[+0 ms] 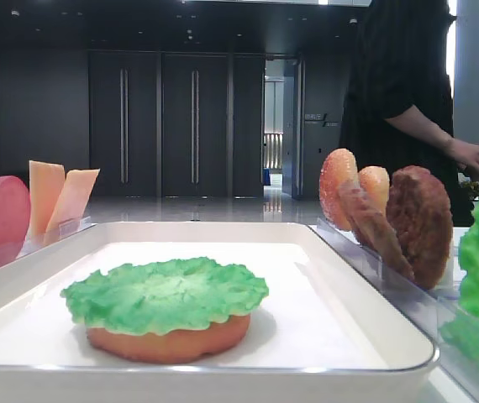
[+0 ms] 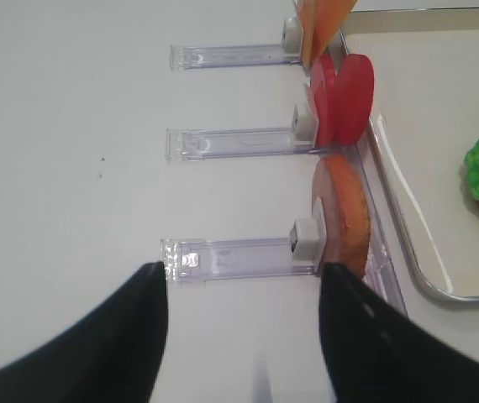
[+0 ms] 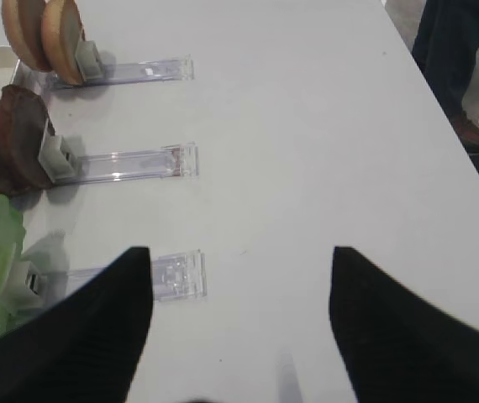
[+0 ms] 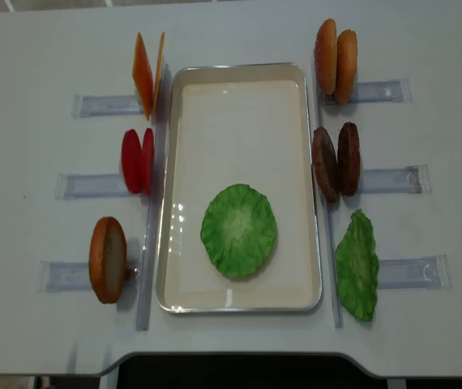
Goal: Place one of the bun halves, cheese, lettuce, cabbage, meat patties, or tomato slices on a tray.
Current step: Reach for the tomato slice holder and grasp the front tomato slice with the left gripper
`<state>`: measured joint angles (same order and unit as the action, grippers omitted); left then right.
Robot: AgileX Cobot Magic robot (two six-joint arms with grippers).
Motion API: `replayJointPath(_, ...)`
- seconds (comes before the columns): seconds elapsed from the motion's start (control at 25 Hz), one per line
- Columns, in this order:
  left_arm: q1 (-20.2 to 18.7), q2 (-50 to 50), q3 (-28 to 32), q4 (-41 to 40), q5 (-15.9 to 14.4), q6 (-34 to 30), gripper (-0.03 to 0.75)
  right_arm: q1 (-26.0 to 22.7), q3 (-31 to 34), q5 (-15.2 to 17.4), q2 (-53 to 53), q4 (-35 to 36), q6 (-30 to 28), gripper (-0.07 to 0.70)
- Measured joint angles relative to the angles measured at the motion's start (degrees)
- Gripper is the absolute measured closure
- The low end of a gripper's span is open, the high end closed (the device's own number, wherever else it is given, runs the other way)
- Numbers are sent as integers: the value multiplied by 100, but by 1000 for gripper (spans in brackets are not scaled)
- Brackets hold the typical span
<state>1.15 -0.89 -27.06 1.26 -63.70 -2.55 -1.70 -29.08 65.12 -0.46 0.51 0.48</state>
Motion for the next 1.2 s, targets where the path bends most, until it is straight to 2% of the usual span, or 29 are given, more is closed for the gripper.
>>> replayJointPath(0.84, 0, 49, -29, 0, -35, 39, 282, 0, 0, 0, 0, 0, -10, 197)
replayJointPath(1.2, 0, 1682, -491, -126, -22, 286, 282, 0, 0, 0, 0, 0, -10, 197)
